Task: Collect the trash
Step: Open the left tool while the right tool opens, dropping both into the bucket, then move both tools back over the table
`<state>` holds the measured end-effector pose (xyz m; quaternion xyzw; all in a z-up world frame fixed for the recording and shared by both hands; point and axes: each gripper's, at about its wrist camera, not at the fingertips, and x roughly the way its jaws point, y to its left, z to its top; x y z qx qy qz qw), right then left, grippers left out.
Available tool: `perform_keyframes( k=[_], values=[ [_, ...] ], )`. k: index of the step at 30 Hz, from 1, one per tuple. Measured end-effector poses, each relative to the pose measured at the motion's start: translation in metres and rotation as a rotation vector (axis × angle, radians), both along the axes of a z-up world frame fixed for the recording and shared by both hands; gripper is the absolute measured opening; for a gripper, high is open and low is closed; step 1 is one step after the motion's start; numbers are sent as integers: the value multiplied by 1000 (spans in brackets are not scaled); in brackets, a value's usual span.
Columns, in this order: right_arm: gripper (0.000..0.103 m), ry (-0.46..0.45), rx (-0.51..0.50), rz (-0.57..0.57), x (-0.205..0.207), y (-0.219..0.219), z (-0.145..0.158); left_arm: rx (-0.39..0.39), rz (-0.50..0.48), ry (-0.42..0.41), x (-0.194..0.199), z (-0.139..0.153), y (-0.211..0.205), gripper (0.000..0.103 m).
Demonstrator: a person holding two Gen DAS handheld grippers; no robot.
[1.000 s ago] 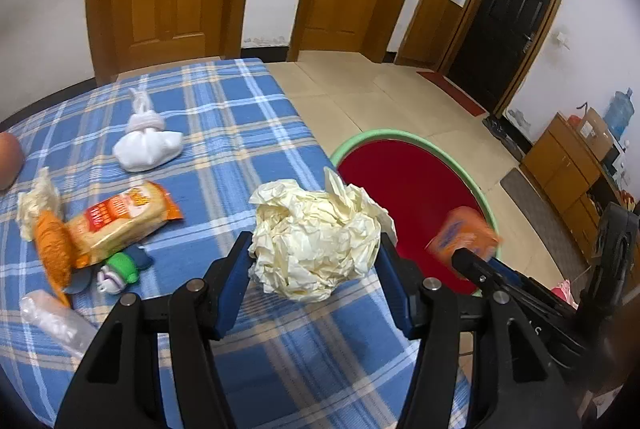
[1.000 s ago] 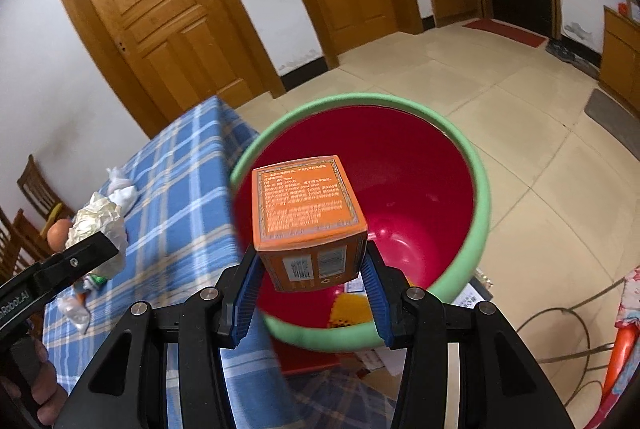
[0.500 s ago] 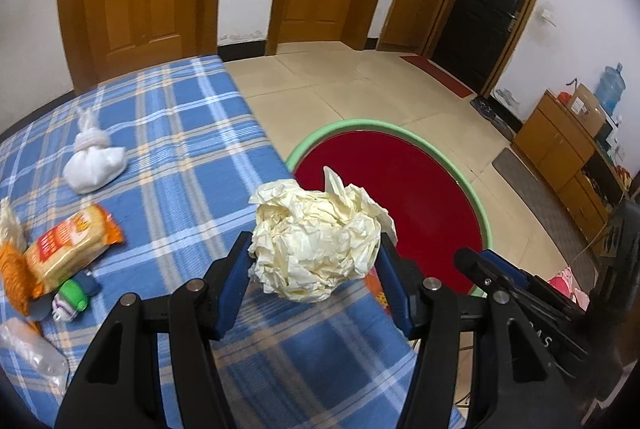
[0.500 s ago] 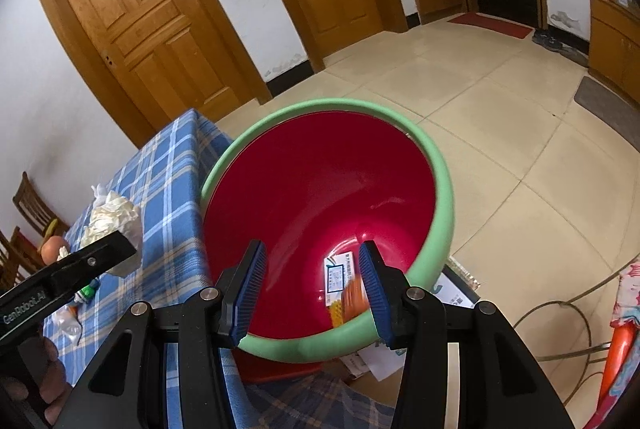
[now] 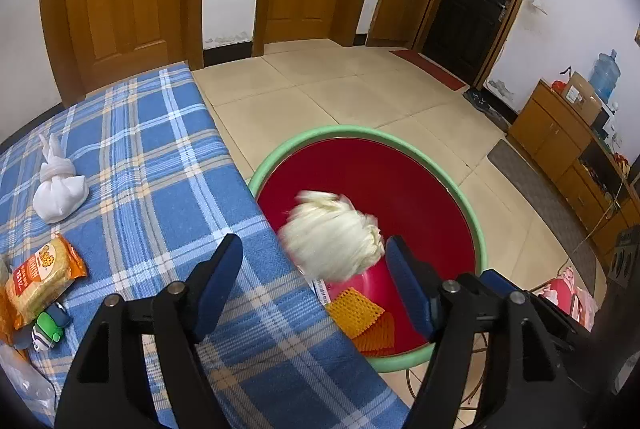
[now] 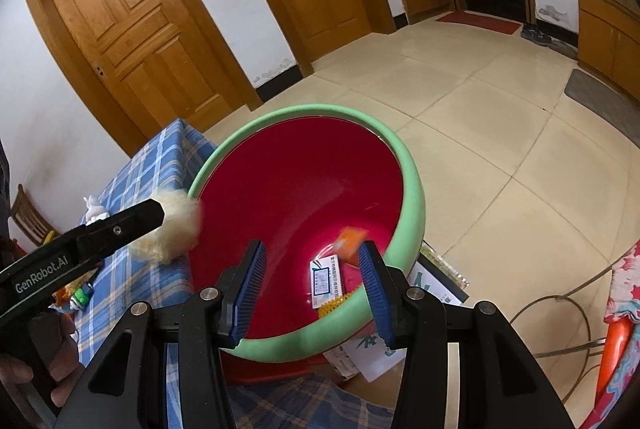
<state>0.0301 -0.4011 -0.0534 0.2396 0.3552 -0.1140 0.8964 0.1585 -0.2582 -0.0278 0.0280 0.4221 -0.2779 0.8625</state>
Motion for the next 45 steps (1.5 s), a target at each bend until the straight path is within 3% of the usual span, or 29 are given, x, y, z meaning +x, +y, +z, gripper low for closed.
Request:
perform_keyframes(
  k=[17,45],
  values=[
    [50,-22,2,34,-4,16,8,-34,104,29,-19,5,47,74],
    [59,-50,-18,170,-8,81,23,-12,445,13,-52,9,188,74]
  ],
)
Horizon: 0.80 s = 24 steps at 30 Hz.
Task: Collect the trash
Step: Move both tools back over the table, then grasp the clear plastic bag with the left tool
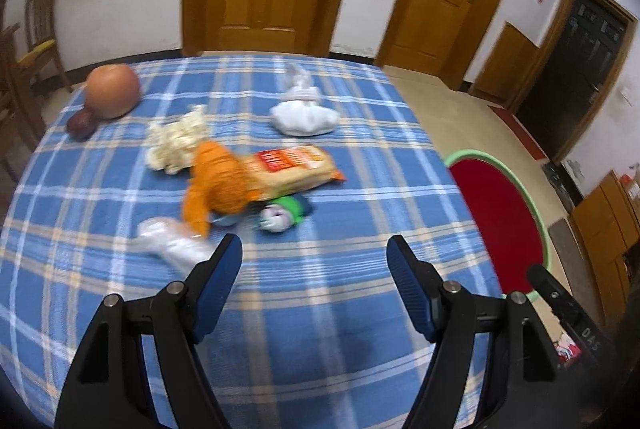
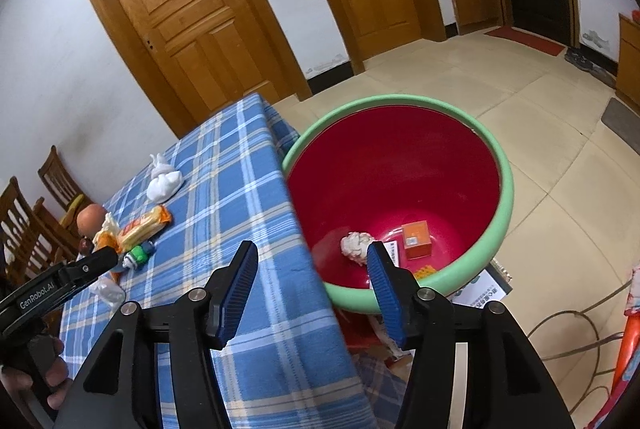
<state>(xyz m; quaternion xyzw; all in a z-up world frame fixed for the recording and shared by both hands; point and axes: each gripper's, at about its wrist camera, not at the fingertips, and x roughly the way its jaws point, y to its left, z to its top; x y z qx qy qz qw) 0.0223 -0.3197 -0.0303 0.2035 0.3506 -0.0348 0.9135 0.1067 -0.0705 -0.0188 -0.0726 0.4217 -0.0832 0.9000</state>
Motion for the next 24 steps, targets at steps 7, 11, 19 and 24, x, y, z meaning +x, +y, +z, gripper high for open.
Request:
perform_keyframes(
  k=[7,11,19,24],
  values=[
    [59,10,-3,28,4,13,-2,0,118,24,-2,-10,37,74],
    [59,14,-5,40,7,19,-4,-14,160,50,0,-19,52,74],
    [60,18,-6,53,9,24,-5,-42,205,93,12,-38,63,74],
    [61,25,-12,59,11,28,-6,-54,186,78,15,-43,67,62]
  ],
)
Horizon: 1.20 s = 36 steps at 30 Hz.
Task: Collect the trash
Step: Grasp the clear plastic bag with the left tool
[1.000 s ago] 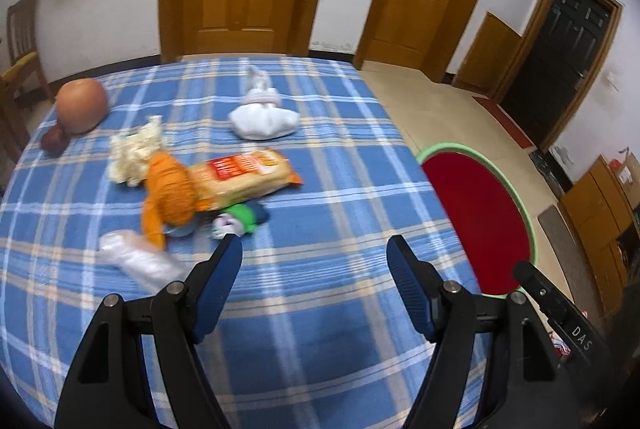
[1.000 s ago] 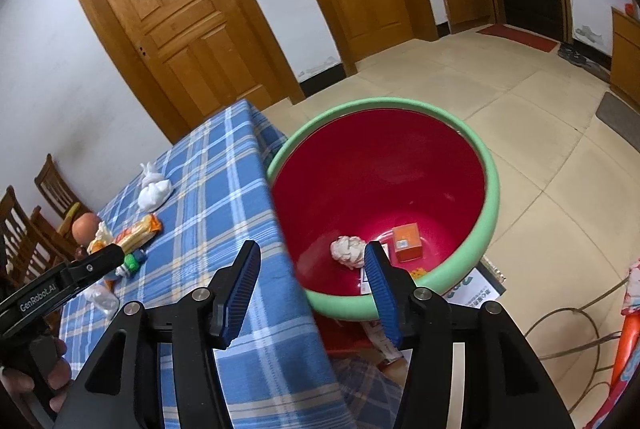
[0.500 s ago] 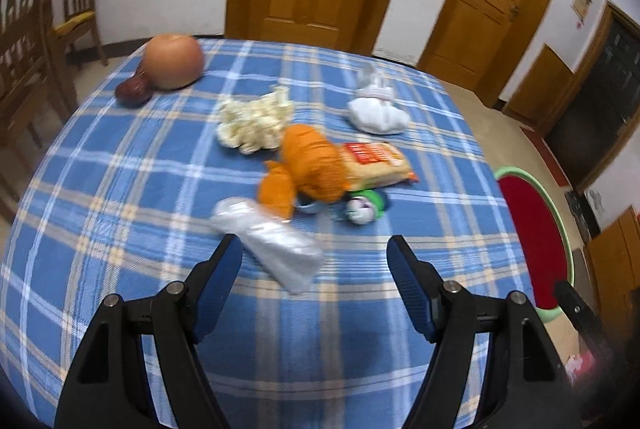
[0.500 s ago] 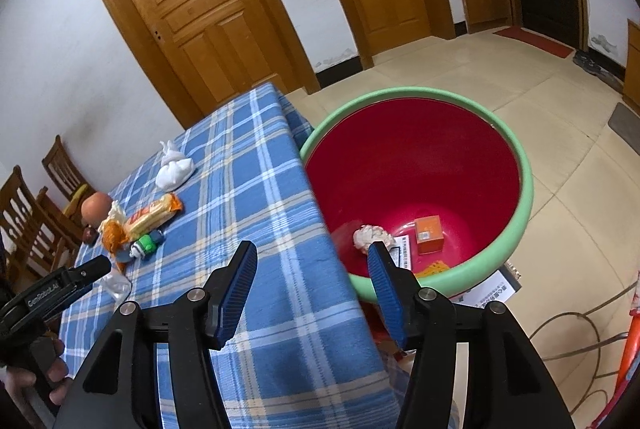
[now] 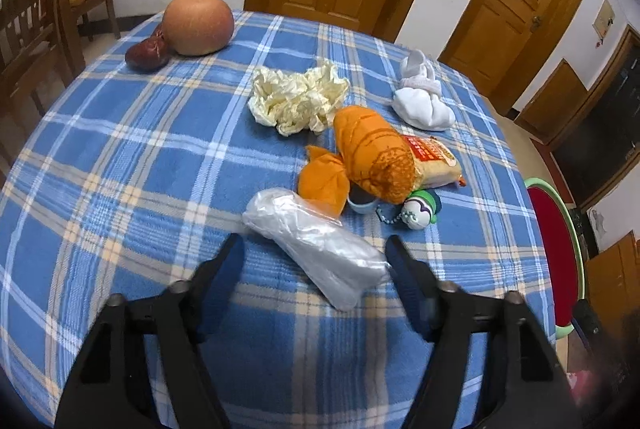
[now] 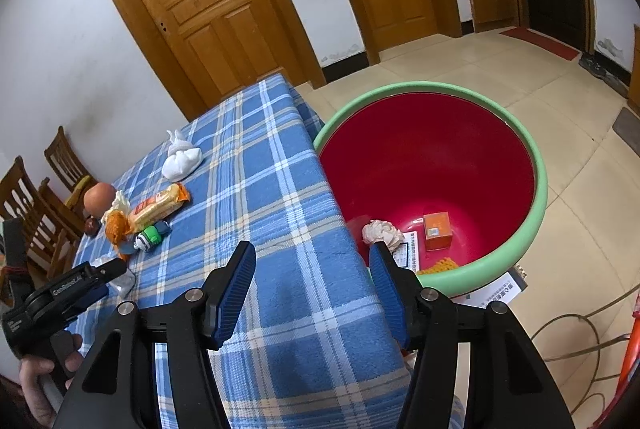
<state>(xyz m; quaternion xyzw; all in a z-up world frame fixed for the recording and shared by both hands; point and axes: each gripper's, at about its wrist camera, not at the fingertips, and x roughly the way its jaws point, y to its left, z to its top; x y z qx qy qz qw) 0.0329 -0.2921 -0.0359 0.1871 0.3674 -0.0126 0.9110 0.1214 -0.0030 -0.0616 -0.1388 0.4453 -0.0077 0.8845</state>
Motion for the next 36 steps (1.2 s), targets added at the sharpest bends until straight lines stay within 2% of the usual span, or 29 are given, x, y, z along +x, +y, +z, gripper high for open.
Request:
perform_keyframes(
  k=[2,5,13,19,26,36],
  values=[
    [61,2,-3,2,0,1,0,-11,-9,-4,0,0,3,50],
    [61,5,-5,8,2,3,-1,-40,-21,-6,-1,0,7,48],
    [61,6,-21,45,5,18,3,-41,-37,-22,-13,4,19,46],
    [61,5,-36,90,11,36,6,-19,-41,-68,-21,19,29,46],
    [61,-10,-53,165,23,67,15,20,-31,-86,-26,28,46,46],
    [61,-23,-70,302,49,130,25,41,22,-82,-31,24,78,46]
  ],
)
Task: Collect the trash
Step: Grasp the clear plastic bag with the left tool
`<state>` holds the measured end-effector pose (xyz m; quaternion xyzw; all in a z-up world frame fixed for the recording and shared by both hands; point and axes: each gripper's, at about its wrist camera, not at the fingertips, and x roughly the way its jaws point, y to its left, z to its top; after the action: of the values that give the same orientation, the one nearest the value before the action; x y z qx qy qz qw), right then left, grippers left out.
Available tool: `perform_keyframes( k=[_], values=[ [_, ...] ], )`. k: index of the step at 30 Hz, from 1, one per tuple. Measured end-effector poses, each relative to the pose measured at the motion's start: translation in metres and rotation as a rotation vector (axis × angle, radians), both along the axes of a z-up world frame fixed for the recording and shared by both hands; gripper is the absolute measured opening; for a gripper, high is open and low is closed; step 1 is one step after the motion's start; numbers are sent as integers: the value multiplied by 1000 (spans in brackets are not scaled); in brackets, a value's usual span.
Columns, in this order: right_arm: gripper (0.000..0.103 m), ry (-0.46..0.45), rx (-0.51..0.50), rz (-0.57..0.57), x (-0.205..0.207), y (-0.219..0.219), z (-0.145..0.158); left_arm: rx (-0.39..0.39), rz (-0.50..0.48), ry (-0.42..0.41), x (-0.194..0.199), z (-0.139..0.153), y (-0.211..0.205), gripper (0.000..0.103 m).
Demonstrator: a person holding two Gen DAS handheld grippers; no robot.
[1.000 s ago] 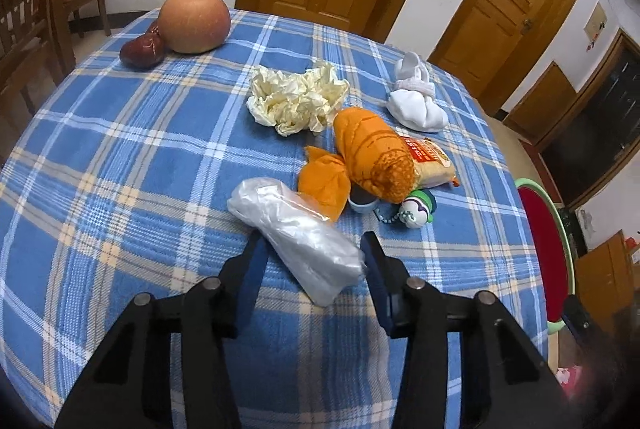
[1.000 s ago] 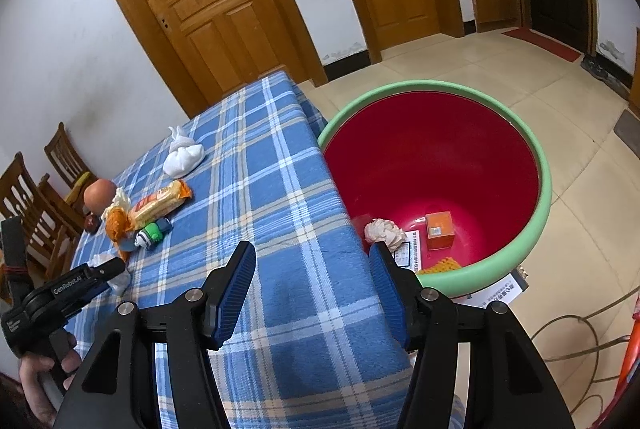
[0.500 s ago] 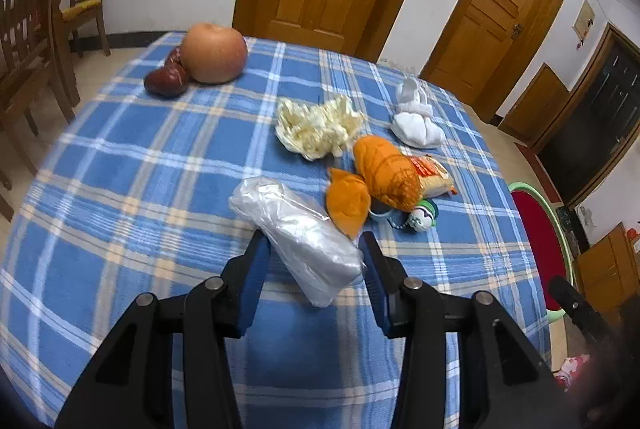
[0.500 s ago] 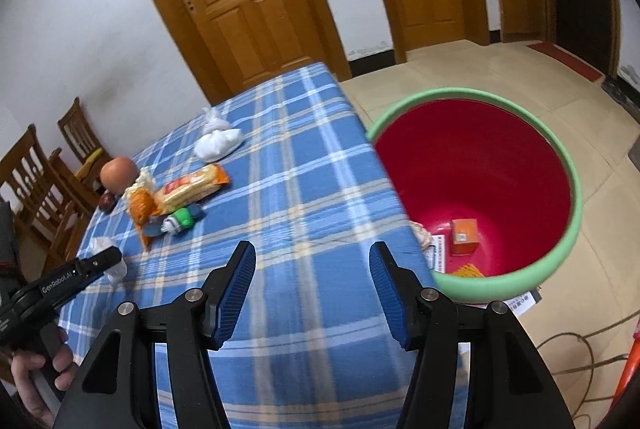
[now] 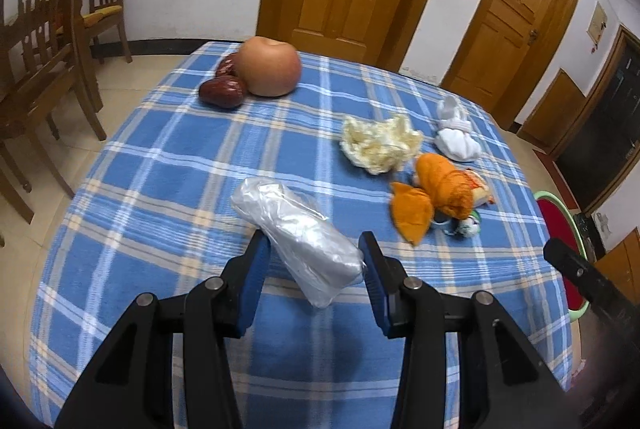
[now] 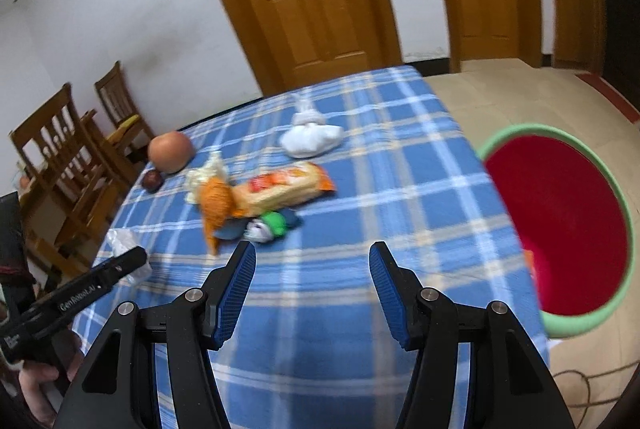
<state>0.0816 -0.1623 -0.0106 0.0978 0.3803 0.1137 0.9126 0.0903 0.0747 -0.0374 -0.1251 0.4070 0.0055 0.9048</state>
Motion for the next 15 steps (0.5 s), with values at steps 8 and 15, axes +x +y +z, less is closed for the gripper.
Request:
perform_keyframes(
  k=[8,15],
  values=[
    [61,7,-1,75,19,41,-2,-15,34,8,-1,-8,18,46],
    [60,11,-1,115,38,65,-6,-35,42,13,0,-12,24,46]
  ],
)
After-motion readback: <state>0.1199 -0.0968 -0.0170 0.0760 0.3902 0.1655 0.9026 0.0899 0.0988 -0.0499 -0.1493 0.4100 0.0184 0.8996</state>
